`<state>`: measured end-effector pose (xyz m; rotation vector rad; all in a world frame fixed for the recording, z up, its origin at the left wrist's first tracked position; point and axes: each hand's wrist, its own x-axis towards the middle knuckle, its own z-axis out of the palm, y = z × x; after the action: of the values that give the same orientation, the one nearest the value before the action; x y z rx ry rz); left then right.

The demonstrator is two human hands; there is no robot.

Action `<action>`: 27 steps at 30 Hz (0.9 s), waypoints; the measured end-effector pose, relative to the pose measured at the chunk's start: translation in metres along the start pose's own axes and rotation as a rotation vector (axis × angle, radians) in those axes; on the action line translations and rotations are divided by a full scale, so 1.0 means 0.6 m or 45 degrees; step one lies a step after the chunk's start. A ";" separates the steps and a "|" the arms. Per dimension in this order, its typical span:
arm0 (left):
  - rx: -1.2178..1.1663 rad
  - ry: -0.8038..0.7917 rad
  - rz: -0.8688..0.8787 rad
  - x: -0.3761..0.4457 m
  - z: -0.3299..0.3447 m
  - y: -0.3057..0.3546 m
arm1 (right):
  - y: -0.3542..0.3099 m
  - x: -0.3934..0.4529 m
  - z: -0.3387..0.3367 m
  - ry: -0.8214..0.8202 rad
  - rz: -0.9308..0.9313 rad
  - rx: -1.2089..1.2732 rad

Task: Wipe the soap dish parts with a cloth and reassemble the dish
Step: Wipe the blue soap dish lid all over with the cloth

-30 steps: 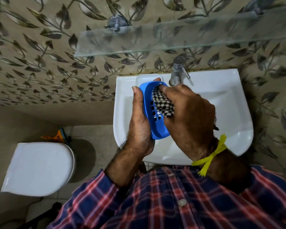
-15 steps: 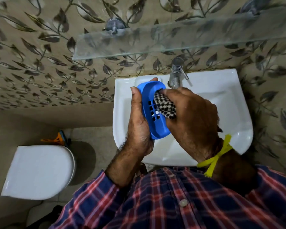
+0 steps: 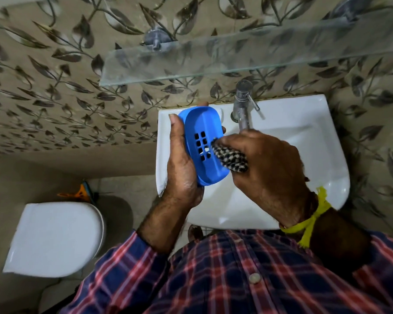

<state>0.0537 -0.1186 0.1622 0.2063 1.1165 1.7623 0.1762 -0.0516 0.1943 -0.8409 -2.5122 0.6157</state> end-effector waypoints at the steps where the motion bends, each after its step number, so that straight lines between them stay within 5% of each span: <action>1: 0.006 -0.003 0.006 0.001 0.003 -0.001 | 0.000 0.003 0.000 0.054 0.030 -0.012; 6: -0.013 0.007 -0.019 0.005 0.001 0.004 | 0.009 0.004 -0.005 -0.182 -0.034 -0.055; 11: 0.061 0.011 -0.010 0.007 0.011 0.004 | 0.006 0.005 -0.010 -0.071 -0.021 -0.268; 17: 0.134 -0.044 -0.023 0.011 0.011 0.006 | 0.002 -0.008 -0.020 -0.389 -0.112 -0.417; 27: 0.241 -0.059 0.030 0.021 0.020 0.002 | 0.041 0.015 -0.019 -0.702 0.075 0.199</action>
<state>0.0537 -0.1012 0.1657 0.3746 1.2521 1.6643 0.1865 -0.0249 0.1929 -0.7666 -2.8696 1.1833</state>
